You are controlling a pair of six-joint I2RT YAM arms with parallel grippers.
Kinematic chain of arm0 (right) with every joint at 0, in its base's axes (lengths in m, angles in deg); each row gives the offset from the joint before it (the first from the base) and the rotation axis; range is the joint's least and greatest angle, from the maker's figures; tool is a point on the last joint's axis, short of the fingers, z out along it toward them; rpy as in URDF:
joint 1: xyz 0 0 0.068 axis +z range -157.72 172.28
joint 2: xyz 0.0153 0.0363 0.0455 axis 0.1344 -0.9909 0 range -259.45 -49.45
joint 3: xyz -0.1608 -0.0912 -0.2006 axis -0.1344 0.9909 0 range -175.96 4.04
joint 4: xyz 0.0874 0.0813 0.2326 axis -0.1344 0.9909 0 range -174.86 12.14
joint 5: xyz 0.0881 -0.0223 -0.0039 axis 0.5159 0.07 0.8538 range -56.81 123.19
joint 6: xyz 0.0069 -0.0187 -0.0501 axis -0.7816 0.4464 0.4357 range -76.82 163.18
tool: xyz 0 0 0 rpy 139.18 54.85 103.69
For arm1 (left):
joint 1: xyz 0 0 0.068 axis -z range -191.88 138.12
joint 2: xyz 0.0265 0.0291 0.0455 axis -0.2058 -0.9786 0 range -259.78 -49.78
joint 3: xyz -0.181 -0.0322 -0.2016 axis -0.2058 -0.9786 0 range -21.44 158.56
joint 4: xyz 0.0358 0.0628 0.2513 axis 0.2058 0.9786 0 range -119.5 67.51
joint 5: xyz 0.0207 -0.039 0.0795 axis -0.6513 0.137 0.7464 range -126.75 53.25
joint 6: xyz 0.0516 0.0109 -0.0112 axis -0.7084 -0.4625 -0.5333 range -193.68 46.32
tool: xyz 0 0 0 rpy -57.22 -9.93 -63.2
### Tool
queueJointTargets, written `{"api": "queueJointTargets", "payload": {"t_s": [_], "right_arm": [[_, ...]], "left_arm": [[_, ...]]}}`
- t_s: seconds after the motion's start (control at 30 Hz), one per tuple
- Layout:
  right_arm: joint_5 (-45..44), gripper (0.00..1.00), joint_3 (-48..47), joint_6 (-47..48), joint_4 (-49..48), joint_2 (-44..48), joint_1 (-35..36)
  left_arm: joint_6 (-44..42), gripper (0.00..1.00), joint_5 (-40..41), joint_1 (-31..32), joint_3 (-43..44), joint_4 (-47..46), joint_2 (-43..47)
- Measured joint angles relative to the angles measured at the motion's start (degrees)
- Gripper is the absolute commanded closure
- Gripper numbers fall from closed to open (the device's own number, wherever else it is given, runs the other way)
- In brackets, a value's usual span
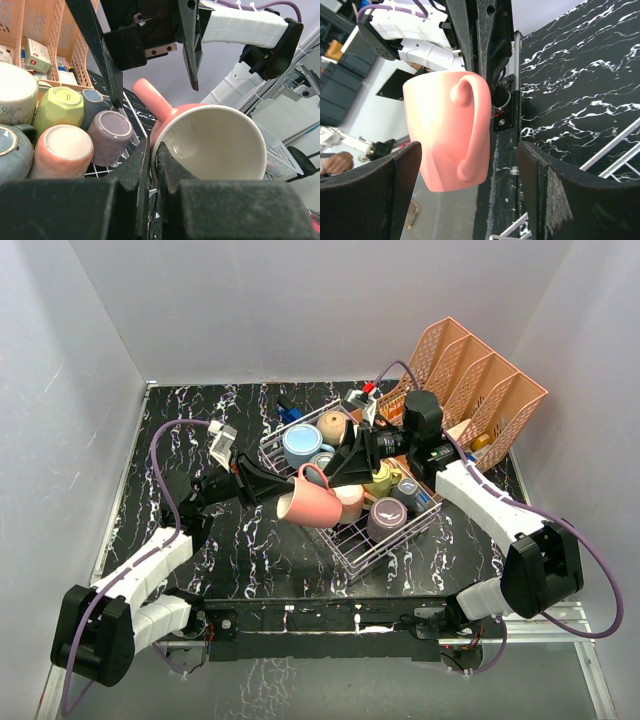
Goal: Load the cups into the dish rack
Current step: Turn the cup upside down in the dish rack.
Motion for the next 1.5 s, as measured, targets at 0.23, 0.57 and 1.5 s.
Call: {"api": "queueJointTargets", "payload": {"t_s": [0.23,0.57,1.5], "right_arm": [[-1.16,0.43,1.09,-8.66,-6.78,-0.74,2.32],[-2.84,0.77,4.87,-16.41,-13.20,-0.76,3.48],[0.00,0.92,10.56,-25.79,-25.24,-1.53,0.39]], "left_arm": [[0.39,1.00,0.22,1.66,0.00,-1.81,-2.12],[0.63,1.00,0.52,3.39,0.00,-4.00,-3.48],[-13.14,0.21,18.67,3.69,-1.92,26.82,13.09]]}}
